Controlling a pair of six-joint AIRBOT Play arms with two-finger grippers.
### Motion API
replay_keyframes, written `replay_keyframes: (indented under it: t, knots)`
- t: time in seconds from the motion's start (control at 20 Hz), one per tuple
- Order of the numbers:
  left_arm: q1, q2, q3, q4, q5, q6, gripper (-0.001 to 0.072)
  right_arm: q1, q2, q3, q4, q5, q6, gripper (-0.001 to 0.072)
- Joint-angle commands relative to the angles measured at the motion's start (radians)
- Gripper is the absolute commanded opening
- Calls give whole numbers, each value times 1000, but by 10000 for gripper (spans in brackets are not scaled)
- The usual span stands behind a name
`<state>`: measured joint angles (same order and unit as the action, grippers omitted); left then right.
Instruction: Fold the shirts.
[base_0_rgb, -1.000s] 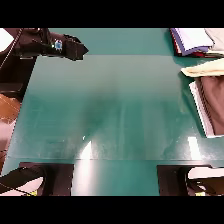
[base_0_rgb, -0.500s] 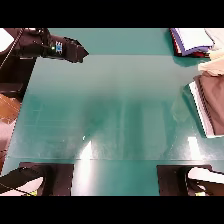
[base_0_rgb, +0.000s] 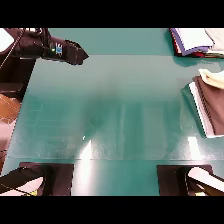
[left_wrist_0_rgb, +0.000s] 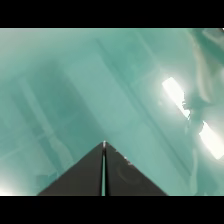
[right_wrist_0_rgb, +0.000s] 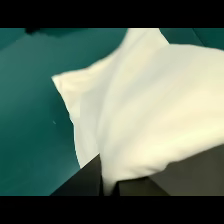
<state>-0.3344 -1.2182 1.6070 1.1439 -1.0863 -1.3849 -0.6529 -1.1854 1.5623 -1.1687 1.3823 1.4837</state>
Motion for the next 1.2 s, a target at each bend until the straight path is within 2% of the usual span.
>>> replay_keyframes:
  t: [0.0,0.15,0.2,0.25,0.3,0.4,0.55,0.65,0.9,1.0,1.05,1.15]
  knots:
    - [0,0,0,1,-11,6,29,-53,101,-219,-123,50,1,17]
    - [0,0,0,1,-15,6,29,-129,159,-372,-130,47,0,22]
    - [0,0,0,1,-15,6,29,-151,172,-412,-144,47,0,145]
    - [0,1,0,1,-15,6,29,-172,177,-440,-151,51,0,461]
    - [0,0,0,1,-15,6,29,-194,177,-452,-150,55,1,720]
    - [0,0,0,1,-15,6,29,-215,177,-436,-87,61,0,714]
    - [0,1,0,0,-14,5,29,-154,177,-347,100,42,-2,673]
    - [0,1,0,3,-11,6,29,-37,176,-280,165,10,-4,674]
    - [0,1,0,11,-57,5,29,375,175,-184,172,-130,-12,663]
    - [0,1,0,7,-42,5,30,531,175,-182,171,-198,-48,459]
    - [0,1,0,7,-34,5,29,593,172,-182,171,-224,-61,418]
    - [0,1,0,7,-7,5,30,696,166,-182,171,-261,-73,395]
